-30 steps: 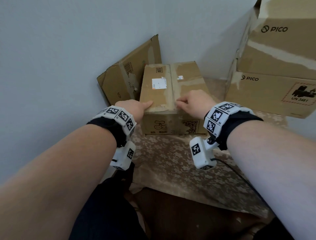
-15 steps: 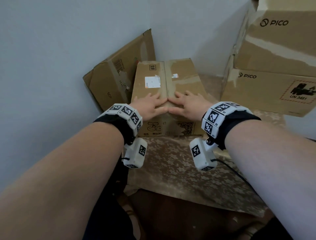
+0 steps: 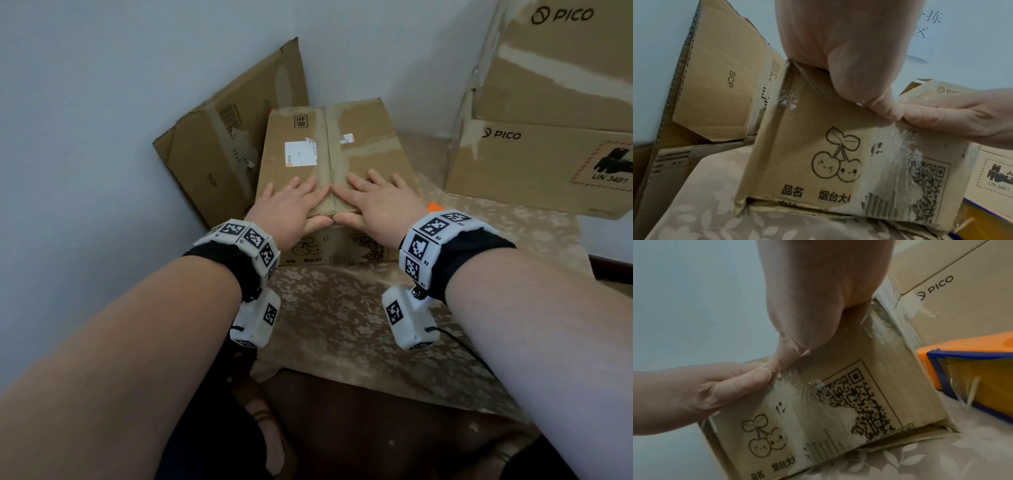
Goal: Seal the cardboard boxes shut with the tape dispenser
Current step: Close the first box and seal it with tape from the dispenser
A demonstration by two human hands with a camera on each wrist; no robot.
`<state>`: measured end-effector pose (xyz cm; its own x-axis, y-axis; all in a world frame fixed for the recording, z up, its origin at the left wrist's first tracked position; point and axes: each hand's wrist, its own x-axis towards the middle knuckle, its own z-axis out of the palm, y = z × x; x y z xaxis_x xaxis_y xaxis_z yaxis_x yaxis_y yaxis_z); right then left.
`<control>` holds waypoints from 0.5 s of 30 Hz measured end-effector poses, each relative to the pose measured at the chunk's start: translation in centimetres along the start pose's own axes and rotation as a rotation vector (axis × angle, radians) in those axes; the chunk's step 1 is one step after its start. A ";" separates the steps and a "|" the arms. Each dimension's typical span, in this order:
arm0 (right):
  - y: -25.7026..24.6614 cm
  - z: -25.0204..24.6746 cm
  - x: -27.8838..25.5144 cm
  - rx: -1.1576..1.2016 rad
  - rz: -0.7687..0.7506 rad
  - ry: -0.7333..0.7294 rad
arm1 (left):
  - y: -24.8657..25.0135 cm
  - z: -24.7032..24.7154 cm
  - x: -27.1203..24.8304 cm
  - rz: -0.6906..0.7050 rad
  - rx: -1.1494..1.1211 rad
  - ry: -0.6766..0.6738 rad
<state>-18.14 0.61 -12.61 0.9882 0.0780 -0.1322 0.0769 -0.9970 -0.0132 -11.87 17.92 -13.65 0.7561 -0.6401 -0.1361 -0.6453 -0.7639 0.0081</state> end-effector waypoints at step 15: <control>-0.2 0.3 0.5 -0.041 0.017 -0.028 | 0.4 -0.1 0.4 -0.032 0.046 -0.034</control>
<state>-17.68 0.86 -12.98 0.9853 0.0607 -0.1597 0.0663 -0.9973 0.0299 -11.81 17.35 -13.61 0.7731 -0.6115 -0.1687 -0.6255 -0.7790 -0.0428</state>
